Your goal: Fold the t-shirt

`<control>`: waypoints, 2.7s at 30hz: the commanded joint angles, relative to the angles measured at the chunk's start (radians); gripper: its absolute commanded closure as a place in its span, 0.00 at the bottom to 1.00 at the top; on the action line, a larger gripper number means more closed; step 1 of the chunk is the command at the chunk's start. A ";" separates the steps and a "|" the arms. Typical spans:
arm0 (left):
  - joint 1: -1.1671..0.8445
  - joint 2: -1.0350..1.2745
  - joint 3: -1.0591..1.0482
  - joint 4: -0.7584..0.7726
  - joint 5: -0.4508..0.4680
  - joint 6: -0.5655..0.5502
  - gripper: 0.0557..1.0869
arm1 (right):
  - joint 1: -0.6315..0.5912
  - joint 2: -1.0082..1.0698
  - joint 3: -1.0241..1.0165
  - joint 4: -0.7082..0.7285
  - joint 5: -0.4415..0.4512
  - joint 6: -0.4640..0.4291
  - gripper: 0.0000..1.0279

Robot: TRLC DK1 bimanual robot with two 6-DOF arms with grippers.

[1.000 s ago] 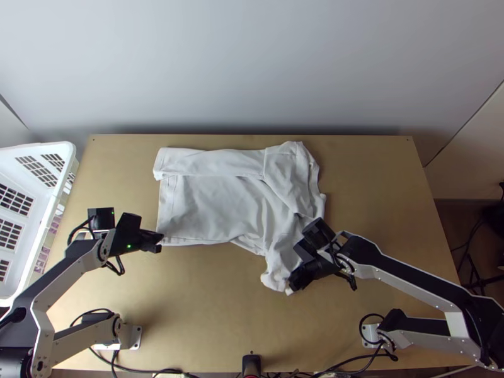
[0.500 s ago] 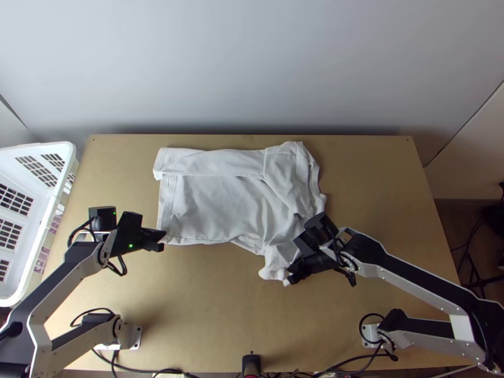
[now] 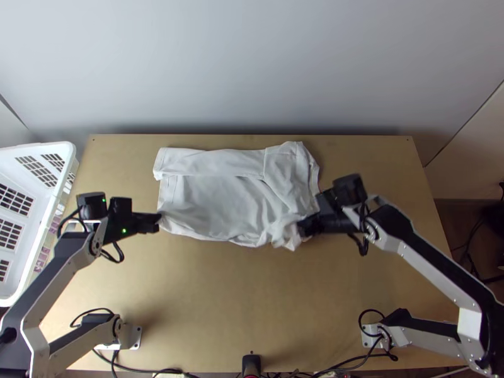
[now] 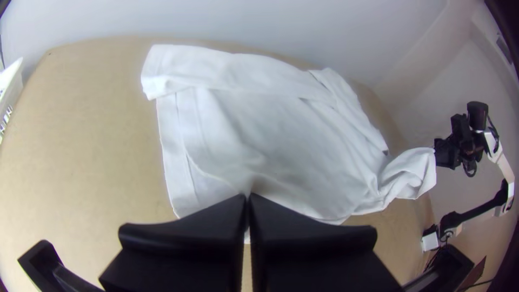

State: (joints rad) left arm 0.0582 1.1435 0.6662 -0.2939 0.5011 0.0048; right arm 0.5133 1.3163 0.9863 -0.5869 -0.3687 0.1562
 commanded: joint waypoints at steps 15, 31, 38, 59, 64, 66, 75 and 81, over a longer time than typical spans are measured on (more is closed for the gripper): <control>0.040 0.421 0.423 0.085 0.005 -0.250 0.96 | -0.233 0.314 0.347 0.127 -0.001 0.032 0.97; 0.069 0.634 0.635 0.095 -0.030 -0.304 0.96 | -0.256 0.537 0.534 0.176 0.001 0.031 0.97; 0.114 0.657 0.636 0.116 -0.032 -0.299 0.96 | -0.277 0.604 0.545 0.179 0.001 0.017 0.97; 0.075 0.780 0.674 0.116 -0.072 -0.313 0.96 | -0.300 0.733 0.555 0.378 0.020 0.043 0.97; 0.075 0.789 0.664 0.191 -0.091 -0.376 0.96 | -0.309 0.796 0.580 0.406 0.036 0.072 0.97; 0.084 0.799 0.667 0.217 -0.091 -0.396 0.96 | -0.309 0.813 0.580 0.421 0.040 0.071 0.97; 0.106 0.820 0.705 0.165 -0.090 -0.416 0.09 | -0.341 0.828 0.569 0.476 0.076 0.080 0.19; 0.144 0.765 0.684 0.068 -0.070 -0.374 0.05 | -0.334 0.673 0.459 0.427 0.076 0.080 0.03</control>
State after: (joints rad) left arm 0.1699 1.9522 1.3632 -0.1509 0.4179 -0.3996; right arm 0.1799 2.1040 1.5295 -0.1268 -0.2955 0.2321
